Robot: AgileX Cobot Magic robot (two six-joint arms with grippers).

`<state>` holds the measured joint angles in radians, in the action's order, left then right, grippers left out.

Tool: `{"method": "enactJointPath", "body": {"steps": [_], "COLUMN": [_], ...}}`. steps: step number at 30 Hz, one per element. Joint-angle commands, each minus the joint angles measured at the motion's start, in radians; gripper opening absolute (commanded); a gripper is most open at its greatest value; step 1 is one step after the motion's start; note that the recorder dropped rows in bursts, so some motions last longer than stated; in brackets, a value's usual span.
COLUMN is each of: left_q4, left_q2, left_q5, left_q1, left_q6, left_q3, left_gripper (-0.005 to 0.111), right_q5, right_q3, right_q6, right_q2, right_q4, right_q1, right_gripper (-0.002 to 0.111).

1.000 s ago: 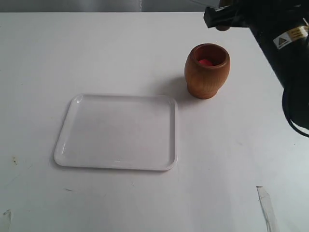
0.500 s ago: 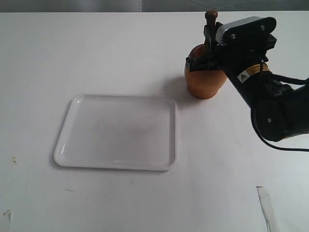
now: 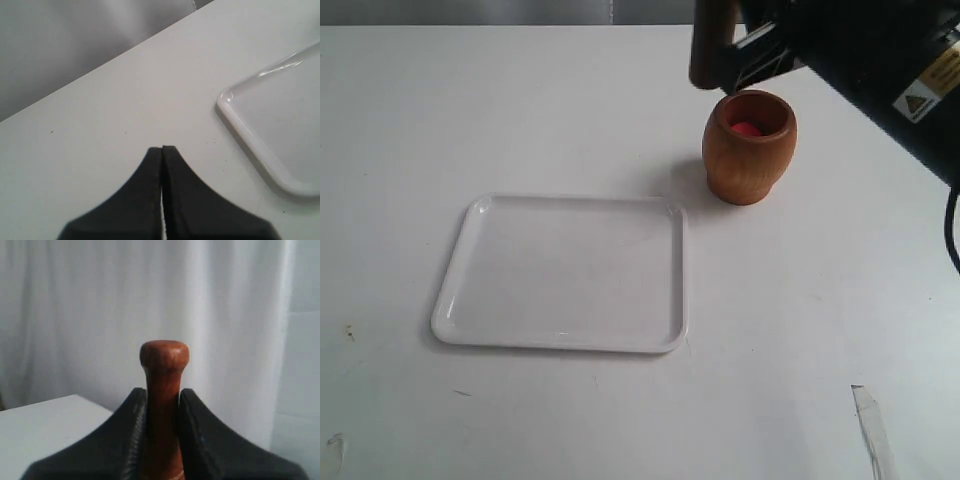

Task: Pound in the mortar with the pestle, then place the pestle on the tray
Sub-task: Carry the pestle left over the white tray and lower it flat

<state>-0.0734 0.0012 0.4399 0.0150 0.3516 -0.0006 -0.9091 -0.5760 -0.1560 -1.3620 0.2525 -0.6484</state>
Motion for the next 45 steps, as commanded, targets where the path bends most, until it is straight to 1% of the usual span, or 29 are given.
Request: {"method": "enactJointPath", "body": {"steps": [1, 7, 8, 9, 10, 15, 19, 22, 24, 26, 28, 30, 32, 34, 41, 43, 45], "left_q4": [0.007, 0.007, 0.007, 0.007, 0.007, 0.007, 0.007, 0.007, 0.007, 0.007, 0.007, 0.007, 0.007, 0.007, 0.007, 0.007, 0.007], "left_q2": [-0.001, -0.001, -0.001, -0.001, -0.001, -0.001, -0.001, -0.001, -0.001, -0.001, -0.001, -0.001, -0.001, -0.001, -0.001, -0.001, -0.001], "left_q5": [-0.003, -0.003, -0.003, -0.003, -0.003, -0.003, -0.003, -0.003, -0.003, -0.003, -0.003, -0.003, -0.003, -0.003, -0.003, -0.003, -0.003], "left_q1": [-0.008, -0.008, -0.008, -0.008, -0.008, -0.008, -0.008, -0.008, -0.008, -0.008, -0.008, -0.008, -0.008, -0.008, -0.008, -0.008, -0.008], "left_q6": [-0.008, -0.008, -0.008, -0.008, -0.008, -0.008, -0.008, -0.008, -0.008, -0.008, -0.008, -0.008, -0.008, -0.008, -0.008, -0.008, -0.008], "left_q3": [0.001, 0.001, 0.001, 0.001, 0.001, 0.001, 0.001, 0.001, 0.001, 0.001, 0.001, 0.001, 0.001, 0.001, 0.001, 0.001, 0.001], "left_gripper": [0.000, 0.000, 0.000, 0.000, 0.000, 0.000, 0.000, 0.000, 0.000, 0.000, 0.000, 0.000, 0.000, 0.000, 0.000, 0.000, 0.000], "right_q5": [0.035, 0.087, 0.130, 0.183, 0.284, 0.664, 0.973, 1.109, 1.170, 1.237, 1.336, 1.455, 1.553, 1.561, 1.535, 1.528, 1.517], "right_q3": [0.004, -0.002, -0.013, -0.035, -0.066, -0.253, -0.410, -0.506, -0.548, -0.583, -0.627, -0.676, -0.717, -0.736, -0.752, -0.752, -0.752], "right_q6": [-0.164, -0.182, -0.182, -0.184, -0.184, -0.184, -0.182, -0.144, -0.056, 0.106, 0.358, 0.653, 0.832, 0.858, 0.856, 0.856, 0.863], "right_q2": [-0.012, -0.100, -0.117, -0.139, -0.164, -0.301, -0.407, -0.481, -0.516, -0.544, -0.571, -0.601, -0.624, -0.634, -0.634, -0.634, -0.634], "right_q4": [0.178, 0.209, 0.213, 0.219, 0.228, 0.329, 0.345, 0.329, 0.272, 0.158, -0.046, -0.271, -0.443, -0.477, -0.428, -0.428, -0.415], "right_q1": [-0.016, -0.104, -0.118, -0.134, -0.160, -0.271, -0.339, -0.372, -0.395, -0.414, -0.424, -0.424, -0.418, -0.418, -0.418, -0.418, -0.418], "right_gripper": [0.000, 0.000, 0.000, 0.000, 0.000, 0.000, 0.000, 0.000, 0.000, 0.000, 0.000, 0.000, 0.000, 0.000, 0.000, 0.004, 0.014]}}
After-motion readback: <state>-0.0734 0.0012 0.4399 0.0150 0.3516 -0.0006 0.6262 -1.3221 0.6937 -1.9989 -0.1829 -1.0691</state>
